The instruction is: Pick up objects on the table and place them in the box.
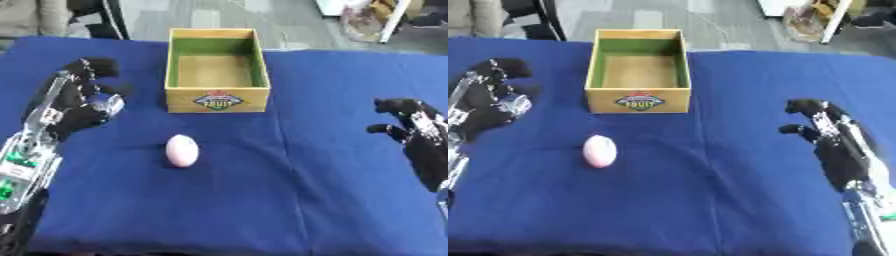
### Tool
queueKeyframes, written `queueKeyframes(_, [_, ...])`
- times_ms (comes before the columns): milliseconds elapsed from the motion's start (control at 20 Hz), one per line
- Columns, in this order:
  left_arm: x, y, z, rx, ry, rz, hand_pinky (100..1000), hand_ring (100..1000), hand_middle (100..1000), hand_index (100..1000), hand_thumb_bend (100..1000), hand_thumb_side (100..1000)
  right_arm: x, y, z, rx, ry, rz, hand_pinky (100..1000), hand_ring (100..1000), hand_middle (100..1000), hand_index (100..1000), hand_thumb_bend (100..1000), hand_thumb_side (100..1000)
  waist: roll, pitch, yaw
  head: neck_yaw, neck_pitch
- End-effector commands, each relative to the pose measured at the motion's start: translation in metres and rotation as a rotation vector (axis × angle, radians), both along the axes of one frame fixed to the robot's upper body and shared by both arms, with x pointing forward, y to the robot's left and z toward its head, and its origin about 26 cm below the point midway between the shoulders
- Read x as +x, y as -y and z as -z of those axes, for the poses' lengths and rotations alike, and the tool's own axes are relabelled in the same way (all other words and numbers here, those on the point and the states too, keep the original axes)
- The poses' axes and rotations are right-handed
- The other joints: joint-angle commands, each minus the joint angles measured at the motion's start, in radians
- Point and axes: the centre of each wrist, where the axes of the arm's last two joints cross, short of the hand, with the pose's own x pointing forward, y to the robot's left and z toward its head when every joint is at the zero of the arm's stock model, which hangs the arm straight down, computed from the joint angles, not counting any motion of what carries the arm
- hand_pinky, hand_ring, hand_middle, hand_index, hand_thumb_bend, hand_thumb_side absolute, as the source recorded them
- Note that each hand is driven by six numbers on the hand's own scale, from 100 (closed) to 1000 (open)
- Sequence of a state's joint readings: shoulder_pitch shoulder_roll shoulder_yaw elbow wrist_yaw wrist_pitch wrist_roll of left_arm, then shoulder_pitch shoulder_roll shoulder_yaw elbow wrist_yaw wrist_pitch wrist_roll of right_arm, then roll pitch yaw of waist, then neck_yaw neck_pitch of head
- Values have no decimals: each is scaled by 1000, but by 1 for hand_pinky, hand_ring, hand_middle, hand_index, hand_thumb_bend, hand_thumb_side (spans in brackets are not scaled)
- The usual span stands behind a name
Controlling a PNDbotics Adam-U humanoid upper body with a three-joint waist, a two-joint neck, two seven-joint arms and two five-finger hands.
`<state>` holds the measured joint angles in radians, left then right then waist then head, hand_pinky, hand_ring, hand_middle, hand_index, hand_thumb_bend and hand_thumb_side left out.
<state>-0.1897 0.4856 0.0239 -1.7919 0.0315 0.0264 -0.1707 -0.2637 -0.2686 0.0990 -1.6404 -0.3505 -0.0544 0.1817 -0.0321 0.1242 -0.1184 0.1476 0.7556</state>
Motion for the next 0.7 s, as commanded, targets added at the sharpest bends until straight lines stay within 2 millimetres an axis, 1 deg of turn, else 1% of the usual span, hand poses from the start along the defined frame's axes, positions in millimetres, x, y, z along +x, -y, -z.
queueKeyframes(50, [-4, -3, -18, 189, 30, 28, 655, 789, 648, 784, 459, 100, 1, 6, -11, -12, 33, 6, 635, 942, 629, 700, 100, 531, 4, -13, -3, 4, 7])
queueKeyframes(150, [-6, -1, -23, 313, 19, 44, 657, 785, 654, 787, 484, 100, 0, 6, -11, -13, 32, 5, 636, 942, 629, 700, 100, 532, 6, -14, -4, 5, 9])
queueKeyframes(350, [-4, 5, -27, 484, -7, 63, 672, 790, 677, 798, 525, 100, 0, 5, -11, -14, 31, 2, 635, 942, 629, 700, 100, 532, 7, -15, -8, 9, 11])
queueKeyframes(500, [1, 12, -26, 576, -22, 76, 680, 795, 696, 808, 556, 100, 0, 5, -11, -14, 30, 0, 635, 942, 629, 700, 100, 533, 7, -15, -11, 12, 14])
queueKeyframes(700, [9, 22, -21, 657, -40, 106, 689, 802, 713, 819, 581, 101, 0, 5, -10, -15, 29, -3, 635, 942, 630, 700, 100, 534, 8, -15, -15, 15, 14])
